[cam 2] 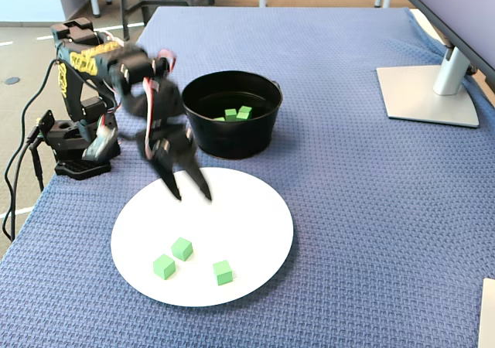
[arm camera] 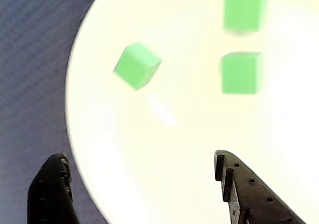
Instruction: Pick up the green cubes from the white plate and place them in the black recipient
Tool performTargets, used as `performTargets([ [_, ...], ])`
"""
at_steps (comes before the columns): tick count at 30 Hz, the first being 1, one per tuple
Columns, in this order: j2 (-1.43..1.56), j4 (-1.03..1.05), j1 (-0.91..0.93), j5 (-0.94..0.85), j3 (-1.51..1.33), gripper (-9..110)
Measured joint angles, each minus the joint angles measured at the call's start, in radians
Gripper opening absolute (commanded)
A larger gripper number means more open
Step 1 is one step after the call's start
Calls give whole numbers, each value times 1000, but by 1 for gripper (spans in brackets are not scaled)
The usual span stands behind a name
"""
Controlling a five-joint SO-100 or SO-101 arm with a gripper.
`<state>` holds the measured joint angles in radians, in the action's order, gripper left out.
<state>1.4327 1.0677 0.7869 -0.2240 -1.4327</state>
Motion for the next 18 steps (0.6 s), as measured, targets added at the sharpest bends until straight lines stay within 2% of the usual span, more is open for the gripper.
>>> performTargets([
  [4,-83,-17,12,-5,-9,22],
  [18,-298,41,44,64,87,21],
])
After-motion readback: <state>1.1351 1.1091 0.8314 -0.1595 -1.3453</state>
